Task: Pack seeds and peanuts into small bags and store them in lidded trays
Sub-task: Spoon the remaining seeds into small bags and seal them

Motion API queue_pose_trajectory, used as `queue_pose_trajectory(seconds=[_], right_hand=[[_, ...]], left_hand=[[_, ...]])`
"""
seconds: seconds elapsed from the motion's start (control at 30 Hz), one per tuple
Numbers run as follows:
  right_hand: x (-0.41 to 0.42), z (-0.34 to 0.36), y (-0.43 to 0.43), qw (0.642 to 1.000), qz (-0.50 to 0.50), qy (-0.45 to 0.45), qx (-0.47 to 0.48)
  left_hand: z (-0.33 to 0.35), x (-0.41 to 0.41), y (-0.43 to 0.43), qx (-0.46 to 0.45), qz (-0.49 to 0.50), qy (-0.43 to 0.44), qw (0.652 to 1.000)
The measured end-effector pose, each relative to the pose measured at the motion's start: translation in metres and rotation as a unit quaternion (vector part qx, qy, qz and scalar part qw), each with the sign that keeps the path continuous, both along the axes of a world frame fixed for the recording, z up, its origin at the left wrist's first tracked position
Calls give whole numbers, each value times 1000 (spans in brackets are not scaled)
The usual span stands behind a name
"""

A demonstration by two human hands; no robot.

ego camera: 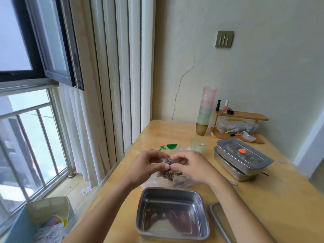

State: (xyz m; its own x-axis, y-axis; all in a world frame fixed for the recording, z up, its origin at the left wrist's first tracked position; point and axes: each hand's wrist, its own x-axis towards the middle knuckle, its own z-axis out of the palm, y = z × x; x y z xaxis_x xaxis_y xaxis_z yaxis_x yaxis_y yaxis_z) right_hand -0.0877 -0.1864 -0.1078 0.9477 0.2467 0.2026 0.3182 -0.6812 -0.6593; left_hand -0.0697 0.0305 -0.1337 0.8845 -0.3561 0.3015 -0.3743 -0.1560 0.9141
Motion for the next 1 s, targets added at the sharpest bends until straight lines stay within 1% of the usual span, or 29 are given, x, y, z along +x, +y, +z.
queue_pose_trajectory(seconds=[0.07,0.1,0.13,0.2,0.23,0.27,0.3,0.33,0.37,0.43,0.47,0.53,0.6,0.63,0.77,0.87,1.0], right_hand=[[-11,0,1,999,3,29,-26],[-16,-3,2,998,6,51,-32],[-21,-7,3,996,10,83,-32],[-34,-16,6,988,13,152,-27],[-41,-20,9,985,11,173,-29],[-47,-24,14,983,6,183,-31],[-52,-29,19,982,-1,188,-32],[-57,-33,25,981,-11,191,-37],[-62,-38,31,980,-27,192,-41],[-70,-48,45,982,-77,160,-59],[-73,-53,51,983,-109,131,-72],[-82,-56,61,978,-167,80,-99],[-89,-56,66,973,-197,65,-106],[-91,-56,66,973,-197,75,-97],[-87,-59,70,977,-162,127,-48],[-79,-67,81,980,-159,116,-18],[-74,-72,89,980,-172,96,-12]], left_hand=[[-2,-11,1,24,-29,10,999],[-3,-16,2,65,-36,-3,997],[-4,-20,3,127,-33,-31,991],[-7,-26,6,252,-26,-87,964],[-11,-29,8,298,-19,-111,948],[-16,-30,9,332,-6,-135,933],[-24,-30,10,345,12,-158,925],[-32,-30,11,341,34,-170,924],[-40,-31,10,321,57,-171,929],[-52,-35,9,264,101,-146,948],[-56,-38,10,231,115,-119,959],[-63,-42,13,143,110,-32,983],[-67,-45,18,59,78,43,994],[-70,-45,20,35,69,60,995],[-81,-44,23,0,62,58,996],[-84,-42,21,-16,63,63,996],[-83,-44,19,-15,62,70,995]])
